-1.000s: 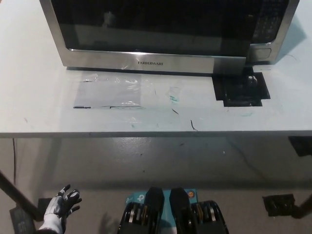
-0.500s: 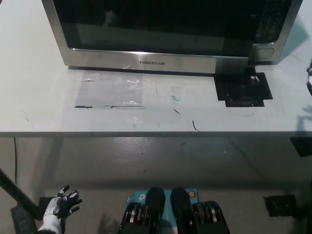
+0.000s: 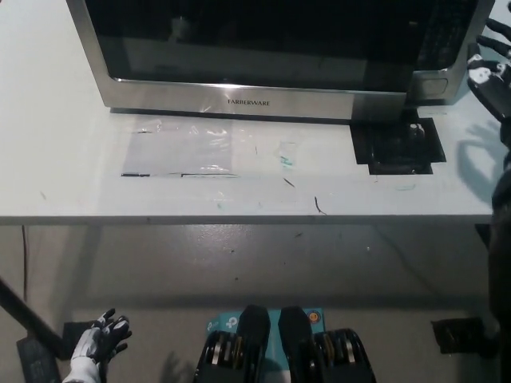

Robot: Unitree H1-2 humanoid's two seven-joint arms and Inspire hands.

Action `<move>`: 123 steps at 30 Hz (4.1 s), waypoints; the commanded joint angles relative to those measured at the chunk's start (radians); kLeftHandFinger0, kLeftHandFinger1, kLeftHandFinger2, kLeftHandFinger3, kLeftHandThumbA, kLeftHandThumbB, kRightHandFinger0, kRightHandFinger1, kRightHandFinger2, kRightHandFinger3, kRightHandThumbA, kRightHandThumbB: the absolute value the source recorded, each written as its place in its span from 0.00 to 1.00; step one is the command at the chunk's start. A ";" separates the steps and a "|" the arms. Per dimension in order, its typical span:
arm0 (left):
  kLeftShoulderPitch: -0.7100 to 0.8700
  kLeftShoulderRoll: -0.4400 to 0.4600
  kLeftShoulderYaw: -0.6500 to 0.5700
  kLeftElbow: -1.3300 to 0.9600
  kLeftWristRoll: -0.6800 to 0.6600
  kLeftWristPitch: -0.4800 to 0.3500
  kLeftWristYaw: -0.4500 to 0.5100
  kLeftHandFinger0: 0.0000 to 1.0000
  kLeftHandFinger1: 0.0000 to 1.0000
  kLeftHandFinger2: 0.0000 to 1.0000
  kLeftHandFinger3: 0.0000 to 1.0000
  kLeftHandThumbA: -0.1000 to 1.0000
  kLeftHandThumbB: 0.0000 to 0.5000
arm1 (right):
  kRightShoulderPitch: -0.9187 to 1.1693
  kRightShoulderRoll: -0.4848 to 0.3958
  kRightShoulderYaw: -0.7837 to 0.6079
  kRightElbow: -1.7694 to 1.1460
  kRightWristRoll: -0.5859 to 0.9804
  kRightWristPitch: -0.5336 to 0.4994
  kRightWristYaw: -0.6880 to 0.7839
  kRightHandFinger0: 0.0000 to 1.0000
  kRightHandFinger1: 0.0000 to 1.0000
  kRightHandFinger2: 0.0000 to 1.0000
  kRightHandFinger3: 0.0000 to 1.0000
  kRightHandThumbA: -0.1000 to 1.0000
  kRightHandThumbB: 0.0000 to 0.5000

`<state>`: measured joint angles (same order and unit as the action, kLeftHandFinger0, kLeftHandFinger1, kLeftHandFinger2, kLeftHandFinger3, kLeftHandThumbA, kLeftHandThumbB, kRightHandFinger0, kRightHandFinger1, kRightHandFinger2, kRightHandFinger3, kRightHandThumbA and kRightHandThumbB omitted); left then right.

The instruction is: A microwave is kept infront of the robot with its door slightly ajar. The robot uses its right hand to push the door towards the left to open it.

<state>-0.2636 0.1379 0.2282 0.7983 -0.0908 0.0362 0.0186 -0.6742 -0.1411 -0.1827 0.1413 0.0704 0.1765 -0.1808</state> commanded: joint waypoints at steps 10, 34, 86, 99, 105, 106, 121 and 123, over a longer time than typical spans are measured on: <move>-0.016 0.019 -0.014 -0.024 -0.002 -0.018 0.002 0.93 0.83 0.92 0.97 0.44 0.30 | -0.226 -0.054 0.078 0.279 -0.024 -0.140 0.088 0.61 0.87 0.90 1.00 0.94 0.47; -0.008 0.025 -0.015 -0.024 -0.003 -0.016 -0.001 0.82 0.77 0.89 0.95 0.47 0.34 | -0.105 0.013 0.142 0.075 0.002 -0.063 0.137 0.63 0.84 0.89 1.00 1.00 0.40; 0.000 0.027 -0.020 -0.029 0.005 -0.001 0.011 0.89 0.79 0.89 0.96 0.46 0.32 | 0.577 0.189 0.336 -0.626 0.148 0.121 0.190 0.64 0.82 0.87 1.00 1.00 0.37; -0.014 0.029 -0.027 -0.016 0.007 -0.013 0.006 0.93 0.80 0.90 0.96 0.47 0.32 | 0.680 0.213 0.412 -0.676 0.154 0.120 0.196 0.64 0.80 0.85 1.00 1.00 0.36; -0.022 0.028 -0.021 -0.001 -0.004 -0.012 0.005 0.87 0.77 0.90 0.97 0.45 0.33 | 0.736 0.205 0.434 -0.693 0.168 0.109 0.205 0.64 0.80 0.86 1.00 1.00 0.29; -0.021 0.030 -0.021 0.002 -0.006 -0.020 -0.001 0.87 0.77 0.90 0.98 0.45 0.32 | 0.743 0.203 0.436 -0.694 0.172 0.109 0.207 0.63 0.80 0.87 0.99 1.00 0.32; -0.029 0.029 -0.022 -0.008 -0.007 -0.007 0.003 0.87 0.80 0.92 1.00 0.44 0.29 | 0.775 0.098 0.268 -0.759 0.194 0.068 0.188 0.59 0.77 0.82 0.96 1.00 0.39; -0.028 0.029 -0.026 -0.007 -0.001 -0.013 0.005 0.94 0.81 0.92 0.99 0.44 0.28 | 0.781 0.091 0.243 -0.765 0.190 0.071 0.186 0.57 0.75 0.80 0.94 1.00 0.39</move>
<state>-0.2594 0.1521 0.2040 0.8046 -0.0884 0.0452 0.0159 0.0991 -0.0456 0.0970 -0.5773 0.2369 0.2828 0.0040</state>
